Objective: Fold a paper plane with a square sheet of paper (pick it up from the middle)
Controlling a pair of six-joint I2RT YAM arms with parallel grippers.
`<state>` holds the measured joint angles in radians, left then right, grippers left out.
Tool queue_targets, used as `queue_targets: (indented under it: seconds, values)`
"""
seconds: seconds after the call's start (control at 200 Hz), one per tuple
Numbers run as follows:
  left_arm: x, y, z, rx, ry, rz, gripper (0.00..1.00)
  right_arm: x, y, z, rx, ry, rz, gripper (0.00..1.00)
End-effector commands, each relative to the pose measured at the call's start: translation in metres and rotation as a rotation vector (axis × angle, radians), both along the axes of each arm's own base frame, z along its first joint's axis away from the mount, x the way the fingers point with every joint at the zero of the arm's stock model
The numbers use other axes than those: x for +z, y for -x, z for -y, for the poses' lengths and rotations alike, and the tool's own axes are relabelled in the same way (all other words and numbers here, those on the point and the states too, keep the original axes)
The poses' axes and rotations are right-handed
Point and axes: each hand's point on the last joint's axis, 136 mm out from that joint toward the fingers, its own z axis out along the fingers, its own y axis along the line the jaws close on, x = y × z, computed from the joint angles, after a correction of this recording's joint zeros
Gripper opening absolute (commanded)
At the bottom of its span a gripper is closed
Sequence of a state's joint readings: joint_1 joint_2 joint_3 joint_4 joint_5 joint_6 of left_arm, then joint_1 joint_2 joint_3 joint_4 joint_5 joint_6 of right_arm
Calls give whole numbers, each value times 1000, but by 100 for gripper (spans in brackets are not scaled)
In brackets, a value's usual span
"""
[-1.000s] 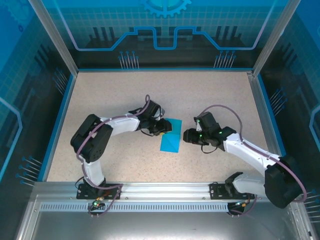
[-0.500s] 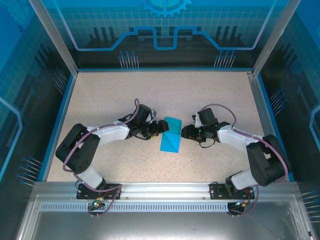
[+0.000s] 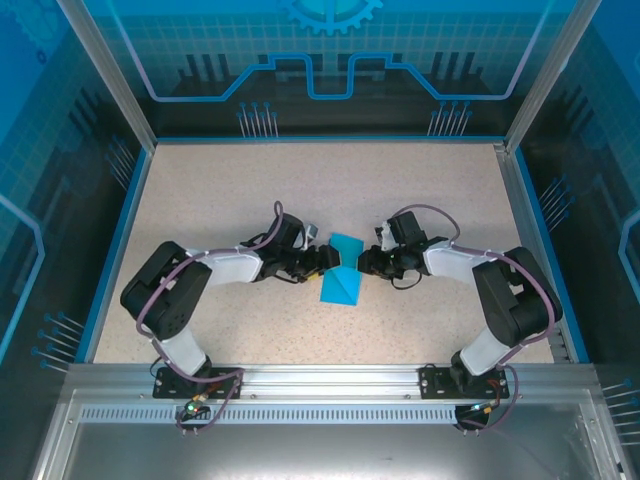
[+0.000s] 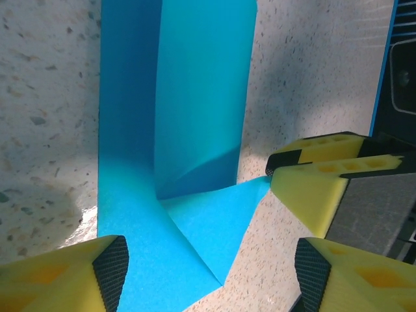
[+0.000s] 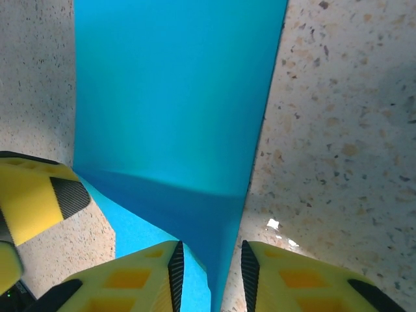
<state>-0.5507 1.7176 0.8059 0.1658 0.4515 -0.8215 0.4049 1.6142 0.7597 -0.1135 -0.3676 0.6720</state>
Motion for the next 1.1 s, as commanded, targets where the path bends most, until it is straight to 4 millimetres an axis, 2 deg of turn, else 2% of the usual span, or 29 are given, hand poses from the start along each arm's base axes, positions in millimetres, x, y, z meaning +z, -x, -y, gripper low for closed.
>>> queue_targets:
  seconds: [0.0,0.435,0.615,0.835,0.96,1.096]
  values:
    - [5,-1,13,-56,57,8,70,3,-8,5,-13,18,7,30]
    - [3,-1,36,-158,136,37,47,3,-6,10,-24,43,6,25]
    - [0,1,37,-186,131,71,38,6,-6,16,-53,44,9,25]
    - [-4,3,33,-220,94,137,18,24,-11,29,-118,45,32,26]
    - [4,-3,29,-206,56,185,9,38,-12,39,-154,64,60,29]
    - [32,-8,20,-211,-16,252,9,55,-9,55,-201,116,107,40]
